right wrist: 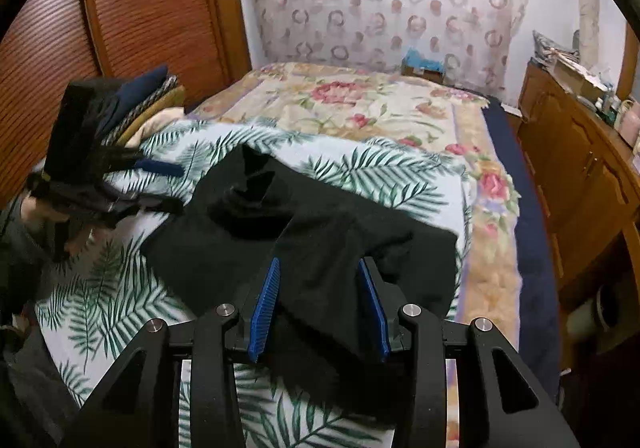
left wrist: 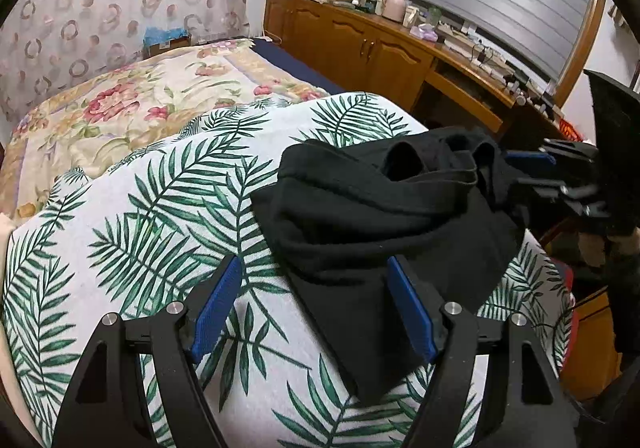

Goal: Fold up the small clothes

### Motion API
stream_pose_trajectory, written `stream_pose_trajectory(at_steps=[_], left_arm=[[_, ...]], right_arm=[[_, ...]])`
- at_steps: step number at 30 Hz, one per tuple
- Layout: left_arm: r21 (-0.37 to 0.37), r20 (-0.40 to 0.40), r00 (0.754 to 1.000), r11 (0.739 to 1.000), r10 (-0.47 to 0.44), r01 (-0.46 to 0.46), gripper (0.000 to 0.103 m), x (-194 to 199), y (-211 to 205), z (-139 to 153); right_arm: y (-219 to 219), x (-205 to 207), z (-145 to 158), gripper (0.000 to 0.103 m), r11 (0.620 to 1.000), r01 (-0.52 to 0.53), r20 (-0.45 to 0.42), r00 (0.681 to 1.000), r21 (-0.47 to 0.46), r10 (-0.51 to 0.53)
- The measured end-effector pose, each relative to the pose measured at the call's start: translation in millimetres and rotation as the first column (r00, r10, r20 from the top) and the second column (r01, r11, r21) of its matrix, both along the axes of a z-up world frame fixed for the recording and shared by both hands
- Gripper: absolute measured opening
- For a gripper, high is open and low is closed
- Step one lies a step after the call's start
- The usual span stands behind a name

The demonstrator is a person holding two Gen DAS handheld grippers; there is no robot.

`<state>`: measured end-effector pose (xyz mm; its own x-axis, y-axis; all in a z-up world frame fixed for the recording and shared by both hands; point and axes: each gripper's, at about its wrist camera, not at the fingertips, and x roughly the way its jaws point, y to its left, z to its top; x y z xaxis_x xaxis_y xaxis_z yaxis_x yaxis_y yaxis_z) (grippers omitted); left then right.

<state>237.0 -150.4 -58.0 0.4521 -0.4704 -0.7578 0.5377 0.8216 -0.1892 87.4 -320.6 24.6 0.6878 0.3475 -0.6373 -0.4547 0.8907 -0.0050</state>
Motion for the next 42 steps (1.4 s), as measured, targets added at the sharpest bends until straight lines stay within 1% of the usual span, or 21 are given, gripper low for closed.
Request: stream_pose_trajectory(at_steps=[6,8,9,10,12,14,18,20,23,25,26,28,29,31,32,33,34,37,42], left_arm=[[0.018,-0.001,1.000,1.000,-0.002,0.002,0.075,10.8,-8.9,-3.3],[0.017,-0.003,1.000,1.000,0.004,-0.004,0.075,13.9,-9.3,-3.9],[0.013,-0.004,1.000,1.000,0.009,-0.009,0.075,16.0,-9.4,-3.8],[0.010,-0.005,1.000,1.000,0.011,-0.011,0.075,17.8,-9.5,-3.5],[0.004,-0.006,1.000,1.000,0.017,-0.017,0.075,21.8,-10.0,-3.0],[0.003,-0.005,1.000,1.000,0.023,-0.023,0.075,24.4,-10.4,-3.3],[0.005,-0.002,0.999,0.999,0.042,-0.042,0.075,32.8,-11.1,-5.2],[0.009,0.001,0.999,0.998,0.054,-0.054,0.075,37.2,-11.9,-6.8],[0.022,0.016,0.997,0.997,0.070,-0.070,0.075,44.1,-11.5,-10.5],[0.047,0.012,0.996,0.995,0.088,-0.088,0.075,51.6,-11.6,-16.4],[0.051,0.008,0.996,0.994,0.093,-0.093,0.075,54.6,-11.0,-18.3],[0.054,-0.003,0.994,0.993,0.105,-0.105,0.075,60.0,-8.9,-23.0],[0.051,-0.008,0.994,0.993,0.106,-0.106,0.075,61.4,-8.1,-24.3],[0.046,-0.015,0.994,0.993,0.106,-0.105,0.075,63.3,-7.3,-26.1],[0.045,-0.018,0.994,0.993,0.106,-0.105,0.075,64.4,-7.2,-26.8],[0.043,-0.019,0.994,0.994,0.106,-0.105,0.075,64.7,-7.2,-27.4],[0.042,-0.017,0.994,0.994,0.106,-0.105,0.075,64.4,-7.7,-27.4],[0.042,-0.017,0.994,0.994,0.105,-0.105,0.075,64.4,-8.3,-27.3],[0.026,-0.024,0.995,0.995,0.092,-0.092,0.075,65.5,-10.8,-25.8]], right_arm=[[2.9,6.6,-6.9,0.042,0.997,-0.024,-0.015,1.000,-0.067,0.023],[1.8,10.2,-4.6,0.042,0.997,-0.033,-0.011,0.999,-0.070,0.032],[1.5,11.9,-4.0,0.038,0.997,-0.038,-0.007,0.999,-0.070,0.037],[-0.5,13.3,-2.4,0.020,0.997,-0.042,0.002,0.999,-0.066,0.042],[-7.3,17.8,2.4,0.009,0.998,-0.047,0.016,0.999,-0.044,0.047],[-22.2,24.0,9.9,0.007,1.000,-0.007,0.053,0.999,-0.002,0.007],[-53.2,38.7,18.3,0.006,0.988,0.136,0.085,0.986,0.068,-0.141],[-63.7,46.6,18.0,0.006,0.980,0.181,0.077,0.979,0.085,-0.188],[-66.4,54.6,12.0,0.006,0.975,0.211,0.049,0.975,0.071,-0.215],[-66.1,59.5,10.3,0.007,0.970,0.232,0.024,0.972,0.068,-0.234],[-66.6,61.0,9.9,0.007,0.968,0.245,0.016,0.969,0.062,-0.246],[-64.3,62.1,13.1,0.023,0.964,0.258,0.010,0.966,0.061,-0.259],[-64.3,62.1,14.9,0.027,0.962,0.265,0.006,0.964,0.062,-0.266],[-59.0,65.1,15.7,0.041,0.961,0.270,-0.010,0.963,0.062,-0.270],[-59.3,64.7,15.1,0.046,0.961,0.268,-0.022,0.963,0.070,-0.267],[-56.7,65.1,12.7,0.054,0.960,0.269,-0.031,0.963,0.075,-0.267],[-56.2,63.7,11.1,0.060,0.960,0.266,-0.042,0.964,0.085,-0.264],[-58.1,65.2,2.5,0.061,0.960,0.261,-0.072,0.964,0.105,-0.255],[-60.3,76.3,-8.7,0.062,0.957,0.252,-0.153,0.961,0.145,-0.230]])
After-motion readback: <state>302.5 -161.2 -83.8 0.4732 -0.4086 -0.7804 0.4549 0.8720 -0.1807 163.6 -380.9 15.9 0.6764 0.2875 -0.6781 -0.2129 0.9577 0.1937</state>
